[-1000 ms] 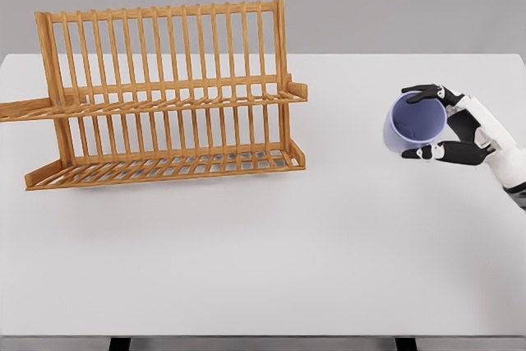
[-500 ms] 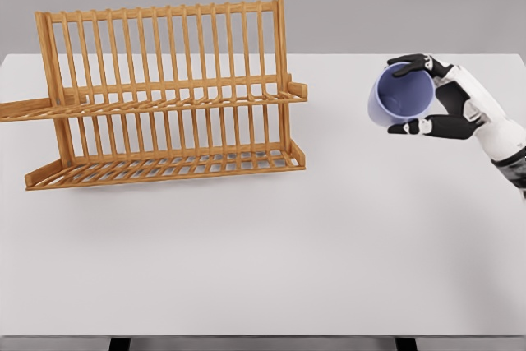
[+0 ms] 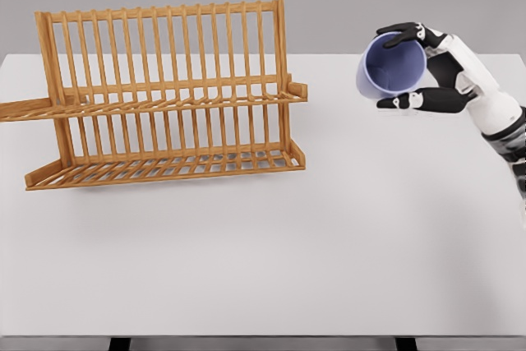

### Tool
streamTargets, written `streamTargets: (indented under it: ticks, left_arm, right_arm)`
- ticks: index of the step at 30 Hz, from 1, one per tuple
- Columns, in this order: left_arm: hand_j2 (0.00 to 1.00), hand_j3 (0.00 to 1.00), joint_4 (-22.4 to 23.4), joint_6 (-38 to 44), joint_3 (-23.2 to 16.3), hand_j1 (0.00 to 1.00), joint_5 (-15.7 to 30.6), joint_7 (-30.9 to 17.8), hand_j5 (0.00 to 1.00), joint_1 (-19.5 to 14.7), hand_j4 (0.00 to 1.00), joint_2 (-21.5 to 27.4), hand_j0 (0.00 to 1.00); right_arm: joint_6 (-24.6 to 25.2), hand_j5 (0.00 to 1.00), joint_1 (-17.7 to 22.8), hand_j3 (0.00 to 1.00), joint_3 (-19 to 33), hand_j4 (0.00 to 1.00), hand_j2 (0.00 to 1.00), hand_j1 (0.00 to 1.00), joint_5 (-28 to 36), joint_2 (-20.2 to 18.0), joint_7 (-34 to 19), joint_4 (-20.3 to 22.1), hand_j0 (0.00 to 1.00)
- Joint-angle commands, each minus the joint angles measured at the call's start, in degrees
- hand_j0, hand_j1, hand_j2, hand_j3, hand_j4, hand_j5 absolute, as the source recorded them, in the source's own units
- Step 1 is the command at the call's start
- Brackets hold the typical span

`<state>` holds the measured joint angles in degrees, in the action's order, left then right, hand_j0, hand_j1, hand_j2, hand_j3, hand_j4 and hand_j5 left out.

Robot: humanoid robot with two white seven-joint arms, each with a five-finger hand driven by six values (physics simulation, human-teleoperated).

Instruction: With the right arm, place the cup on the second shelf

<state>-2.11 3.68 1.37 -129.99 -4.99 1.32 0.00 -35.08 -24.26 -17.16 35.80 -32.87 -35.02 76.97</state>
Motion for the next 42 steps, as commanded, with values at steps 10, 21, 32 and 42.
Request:
streamTargets:
  ticks: [10,21,32,42]
  left_arm:
    - [1.00,1.00,-0.1,0.0,0.0,1.00,0.0,0.0,1.00,0.0,1.00,0.0,1.00]
    - [1.00,1.00,0.0,0.0,0.0,1.00,0.0,0.0,1.00,0.0,1.00,0.0,1.00]
    - [1.00,1.00,0.0,0.0,0.0,1.00,0.0,0.0,1.00,0.0,1.00,0.0,1.00]
    - [1.00,1.00,0.0,0.0,0.0,1.00,0.0,0.0,1.00,0.0,1.00,0.0,1.00]
  right_arm:
    - [0.1,0.59,-3.9,0.59,-3.7,0.59,0.59,0.59,-0.1,3.4,0.0,0.0,0.59]
    - [0.1,0.59,-8.6,0.59,-6.7,0.59,0.59,0.59,-1.5,7.3,0.0,-0.1,0.59]
    - [0.1,0.59,-11.6,0.59,-9.0,0.59,0.59,0.59,-3.5,10.2,0.0,-0.8,0.59]
    - [0.1,0.60,-13.2,0.60,-10.7,0.60,0.60,0.60,-6.1,13.7,0.0,-3.5,0.60]
